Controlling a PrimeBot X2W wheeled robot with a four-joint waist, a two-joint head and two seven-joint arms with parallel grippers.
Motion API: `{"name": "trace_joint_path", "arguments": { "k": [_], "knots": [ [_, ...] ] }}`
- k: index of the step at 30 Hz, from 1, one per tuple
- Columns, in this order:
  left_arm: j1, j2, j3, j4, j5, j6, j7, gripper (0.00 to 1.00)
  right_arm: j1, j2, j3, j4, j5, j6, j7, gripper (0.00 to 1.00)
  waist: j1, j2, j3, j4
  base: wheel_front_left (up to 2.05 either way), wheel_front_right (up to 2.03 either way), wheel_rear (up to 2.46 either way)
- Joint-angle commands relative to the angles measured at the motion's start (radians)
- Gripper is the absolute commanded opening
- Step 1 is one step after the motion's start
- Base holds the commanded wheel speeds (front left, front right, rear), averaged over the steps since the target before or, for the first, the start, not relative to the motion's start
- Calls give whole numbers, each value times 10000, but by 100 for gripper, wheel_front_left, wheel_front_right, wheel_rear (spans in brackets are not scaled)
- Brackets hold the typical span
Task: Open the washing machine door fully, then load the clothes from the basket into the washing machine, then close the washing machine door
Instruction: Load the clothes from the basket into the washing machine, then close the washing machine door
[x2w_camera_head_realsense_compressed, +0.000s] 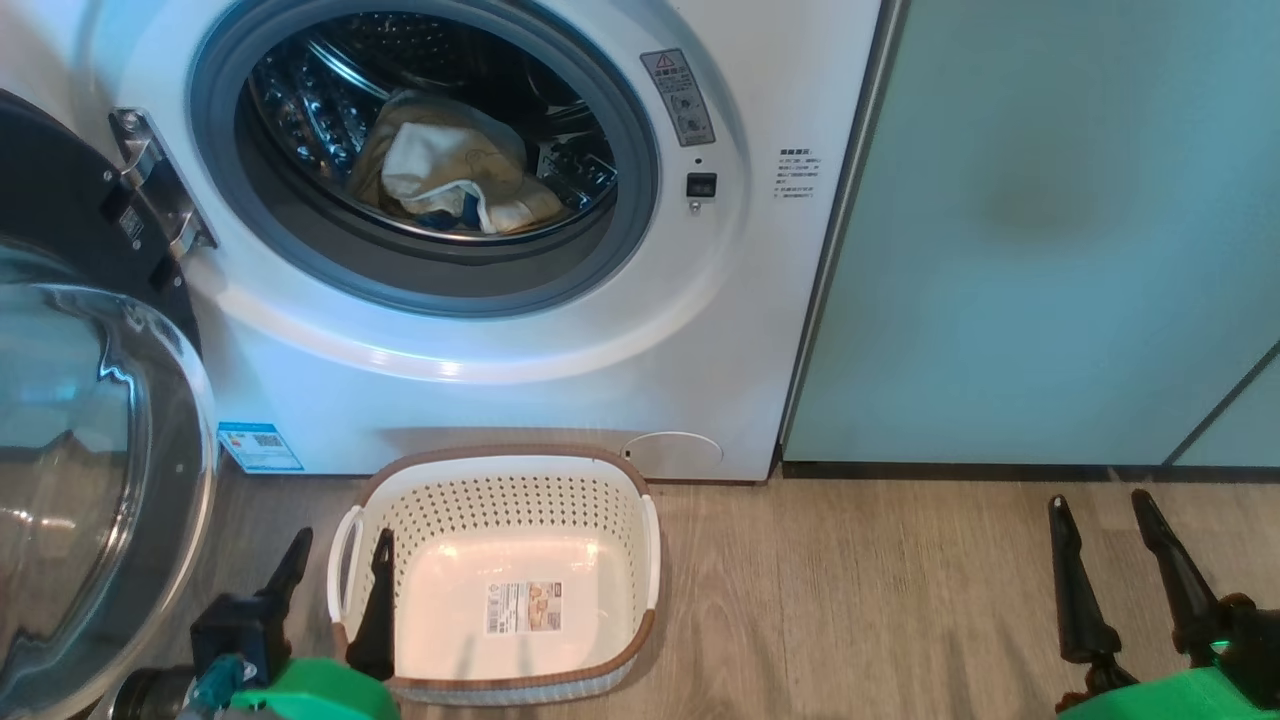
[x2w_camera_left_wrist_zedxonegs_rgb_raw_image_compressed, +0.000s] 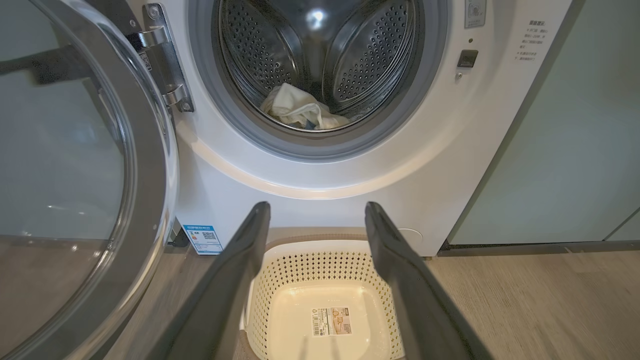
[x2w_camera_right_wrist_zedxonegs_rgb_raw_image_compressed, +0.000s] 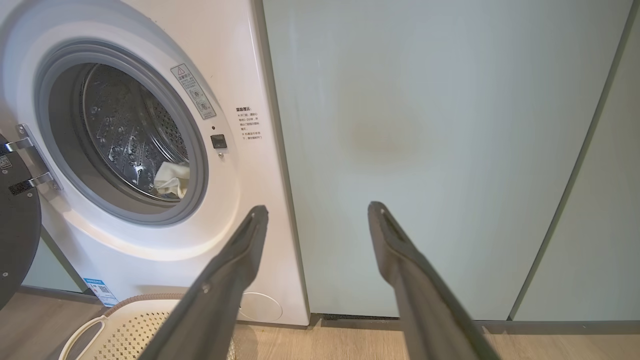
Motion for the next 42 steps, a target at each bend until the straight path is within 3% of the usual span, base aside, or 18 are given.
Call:
{"name": "trace_joint_path", "arguments": {
  "k": [1,22,42],
  "knots": [
    [-427,251,487,-291,-16,487,-52,100,-250,-121,189,-281,-76,-29,-53,100,0,0,11,-7,0,0,0],
    [-590,390,456,-305,70,558,-22,100,-302,-121,116,-301,-58,-29,-53,100,0,0,170,-50,-11,11,0],
    [-783,484,428,-334,82,358,-61,100,-376,-121,40,-293,-33,-29,-53,100,0,0,316,-14,-160,153,6]
  ]
}}
